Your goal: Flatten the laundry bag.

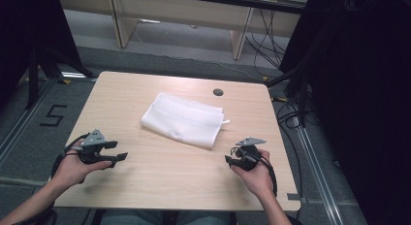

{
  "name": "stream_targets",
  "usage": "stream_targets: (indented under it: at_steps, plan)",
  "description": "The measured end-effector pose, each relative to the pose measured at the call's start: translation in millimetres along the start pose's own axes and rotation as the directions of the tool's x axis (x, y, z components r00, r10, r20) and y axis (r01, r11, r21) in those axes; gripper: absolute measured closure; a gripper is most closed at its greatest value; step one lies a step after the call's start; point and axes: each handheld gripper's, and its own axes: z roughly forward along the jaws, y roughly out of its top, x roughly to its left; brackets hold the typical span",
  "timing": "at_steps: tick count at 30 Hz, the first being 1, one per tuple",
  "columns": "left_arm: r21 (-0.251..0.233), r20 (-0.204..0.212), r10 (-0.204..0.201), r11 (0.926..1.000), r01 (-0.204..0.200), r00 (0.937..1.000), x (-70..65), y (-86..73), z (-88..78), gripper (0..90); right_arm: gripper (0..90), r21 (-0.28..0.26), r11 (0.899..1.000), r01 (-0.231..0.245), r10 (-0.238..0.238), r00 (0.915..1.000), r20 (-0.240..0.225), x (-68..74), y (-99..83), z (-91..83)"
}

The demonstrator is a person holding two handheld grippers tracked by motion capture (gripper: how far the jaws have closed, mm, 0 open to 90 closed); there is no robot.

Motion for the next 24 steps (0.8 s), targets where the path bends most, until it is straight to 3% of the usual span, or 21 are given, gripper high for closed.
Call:
stream_targets:
  at_steps: [2,3,5,6,7,8,9,10,11,12,13,15,18,20,24]
  plan:
    - [0.008,0.000,-0.001,1.0000,0.001,1.0000,-0.3,0.0,0.4,35.2,52.4,-0.004,1.000,-0.013,0.013,0.9999,-0.003,-0.3,0.4,0.4]
    - [0.013,0.000,0.002,0.9999,-0.002,1.0000,-0.6,0.0,0.8,35.2,52.2,-0.016,1.000,0.008,-0.008,1.0000,-0.001,-2.8,1.4,1.6]
    - [0.020,0.003,0.019,0.9996,-0.019,0.9998,-0.3,0.9,0.4,34.9,52.2,-0.014,1.000,0.004,-0.004,1.0000,0.002,-4.2,8.3,2.2]
    - [0.019,0.006,0.006,0.9998,-0.006,1.0000,-1.6,1.7,1.7,34.9,52.2,-0.028,0.999,0.023,-0.023,0.9997,0.011,-5.8,18.5,5.1]
    - [0.019,0.006,0.006,0.9998,-0.006,1.0000,-1.6,1.7,1.7,34.8,52.2,-0.022,1.000,0.013,-0.013,0.9999,0.001,-4.5,25.5,6.3]
    - [0.011,0.009,0.001,0.9999,-0.001,1.0000,-3.7,0.4,3.3,34.9,52.1,-0.022,0.999,0.040,-0.039,0.9992,0.002,-4.7,32.8,9.5]
    - [0.028,0.017,0.037,0.9989,-0.037,0.9992,-1.8,0.1,1.9,34.8,52.0,-0.016,0.999,0.046,-0.046,0.9990,0.003,-4.1,41.6,12.5]
    - [0.028,0.017,0.037,0.9989,-0.037,0.9992,-1.8,0.1,1.9,34.8,52.0,-0.016,0.999,0.046,-0.046,0.9990,0.003,-4.1,41.6,12.5]
    - [0.032,0.020,0.024,0.9992,-0.025,0.9995,-2.8,-0.4,1.4,34.8,52.1,-0.021,0.998,0.051,-0.051,0.9986,0.010,-4.1,51.2,16.3]
    - [0.027,0.007,0.036,0.9990,-0.036,0.9993,-2.8,-0.3,0.6,34.9,52.0,-0.015,0.999,0.048,-0.048,0.9988,0.006,-4.6,61.4,20.0]
    - [0.011,0.016,0.025,0.9996,-0.025,0.9996,-4.6,1.2,-1.6,34.8,51.2,-0.008,0.999,0.035,-0.035,0.9994,0.009,-6.5,81.1,29.9]
    - [0.007,0.022,0.020,0.9998,-0.021,0.9995,-6.3,1.0,-2.9,34.7,50.6,0.000,0.998,0.058,-0.058,0.9975,0.039,-8.8,97.4,42.2]
    - [0.009,0.029,0.043,0.9990,-0.044,0.9986,-5.5,0.8,-3.5,34.7,49.3,0.022,0.999,0.034,-0.035,0.9987,0.038,-9.2,109.9,52.1]
    - [-0.001,0.029,0.035,0.9994,-0.035,0.9990,-5.9,0.4,-2.2,34.6,46.5,0.024,0.999,0.037,-0.039,0.9972,0.064,-12.5,124.0,68.5]
    - [0.009,0.034,0.017,0.9998,-0.017,0.9993,-5.4,0.8,-0.5,34.7,45.3,0.025,0.999,0.044,-0.046,0.9954,0.085,-5.6,134.4,80.0]
